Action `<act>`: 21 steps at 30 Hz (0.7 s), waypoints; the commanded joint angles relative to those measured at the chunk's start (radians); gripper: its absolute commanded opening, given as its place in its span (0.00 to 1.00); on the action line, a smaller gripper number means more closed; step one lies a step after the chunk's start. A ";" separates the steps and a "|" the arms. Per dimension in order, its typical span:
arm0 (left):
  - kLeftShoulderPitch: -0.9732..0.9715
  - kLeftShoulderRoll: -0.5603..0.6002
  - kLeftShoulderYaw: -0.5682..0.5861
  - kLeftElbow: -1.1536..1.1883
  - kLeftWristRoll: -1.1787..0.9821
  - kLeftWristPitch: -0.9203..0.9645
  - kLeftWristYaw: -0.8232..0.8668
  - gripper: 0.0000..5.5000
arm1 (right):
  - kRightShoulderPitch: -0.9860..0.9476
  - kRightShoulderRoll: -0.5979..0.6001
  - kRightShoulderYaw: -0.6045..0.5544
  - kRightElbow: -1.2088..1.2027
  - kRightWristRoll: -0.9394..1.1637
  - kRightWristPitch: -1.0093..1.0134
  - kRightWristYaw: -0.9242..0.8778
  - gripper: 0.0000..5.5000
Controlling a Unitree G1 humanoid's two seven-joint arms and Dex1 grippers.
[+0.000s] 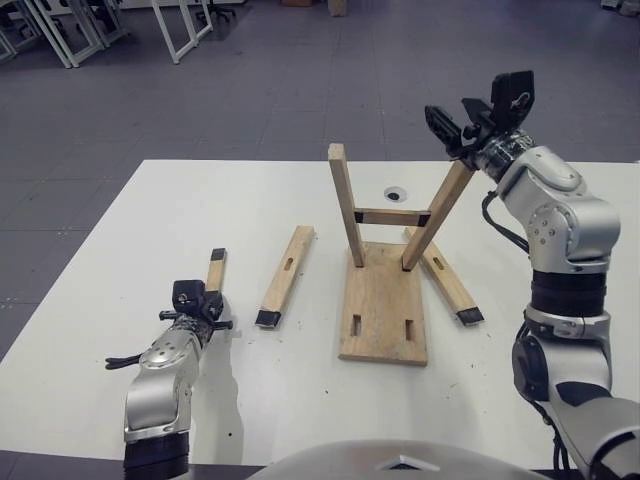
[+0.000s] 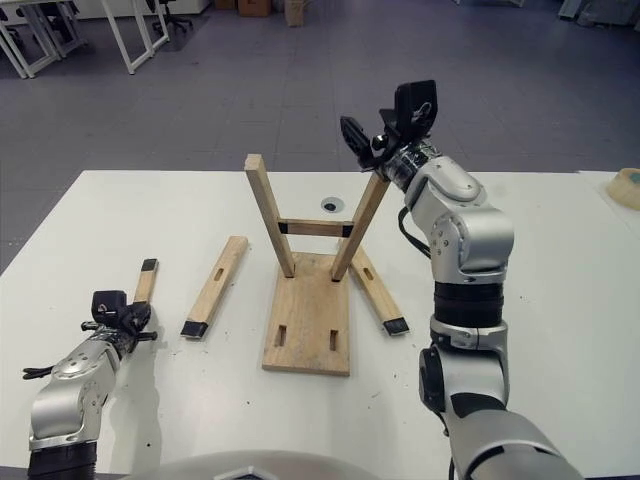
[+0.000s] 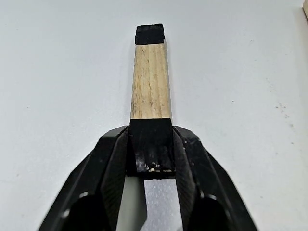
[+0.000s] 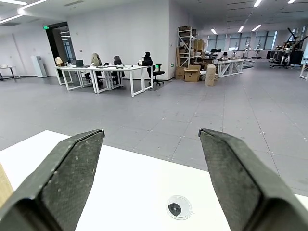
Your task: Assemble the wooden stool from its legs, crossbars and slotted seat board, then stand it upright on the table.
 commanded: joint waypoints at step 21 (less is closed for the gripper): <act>-0.398 0.083 -0.140 -0.219 -0.070 -0.597 -0.248 0.24 | 0.228 0.293 -0.137 -0.441 0.878 0.102 -0.304 0.87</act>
